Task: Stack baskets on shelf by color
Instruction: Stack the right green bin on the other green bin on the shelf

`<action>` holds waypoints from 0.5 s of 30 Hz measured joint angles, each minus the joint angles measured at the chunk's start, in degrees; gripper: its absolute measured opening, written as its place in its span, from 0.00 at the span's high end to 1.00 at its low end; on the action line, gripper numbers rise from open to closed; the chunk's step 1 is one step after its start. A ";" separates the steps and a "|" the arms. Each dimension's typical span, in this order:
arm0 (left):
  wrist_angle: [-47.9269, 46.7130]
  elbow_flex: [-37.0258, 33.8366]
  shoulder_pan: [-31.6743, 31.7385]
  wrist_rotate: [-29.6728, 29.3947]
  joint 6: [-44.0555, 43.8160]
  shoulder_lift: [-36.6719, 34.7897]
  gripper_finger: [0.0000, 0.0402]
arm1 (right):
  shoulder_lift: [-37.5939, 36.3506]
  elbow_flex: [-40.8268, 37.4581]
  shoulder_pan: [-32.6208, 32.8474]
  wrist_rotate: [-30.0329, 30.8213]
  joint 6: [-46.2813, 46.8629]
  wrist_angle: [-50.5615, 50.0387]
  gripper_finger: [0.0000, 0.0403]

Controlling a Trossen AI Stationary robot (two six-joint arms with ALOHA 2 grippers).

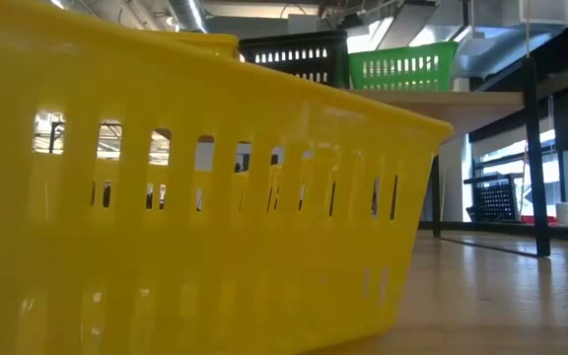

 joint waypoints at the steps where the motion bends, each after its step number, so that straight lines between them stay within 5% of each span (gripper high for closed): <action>1: 1.41 0.00 -0.34 2.30 -0.01 0.81 1.00 | 0.31 0.00 -0.04 0.72 0.46 0.95 1.00; 11: 5.89 0.00 -2.13 19.95 0.38 8.17 1.00 | 3.53 0.00 -0.01 1.01 -3.17 7.72 1.00; 15: 5.88 0.00 -2.15 19.44 -0.13 9.74 1.00 | 4.75 0.00 0.15 -0.44 1.41 7.47 1.00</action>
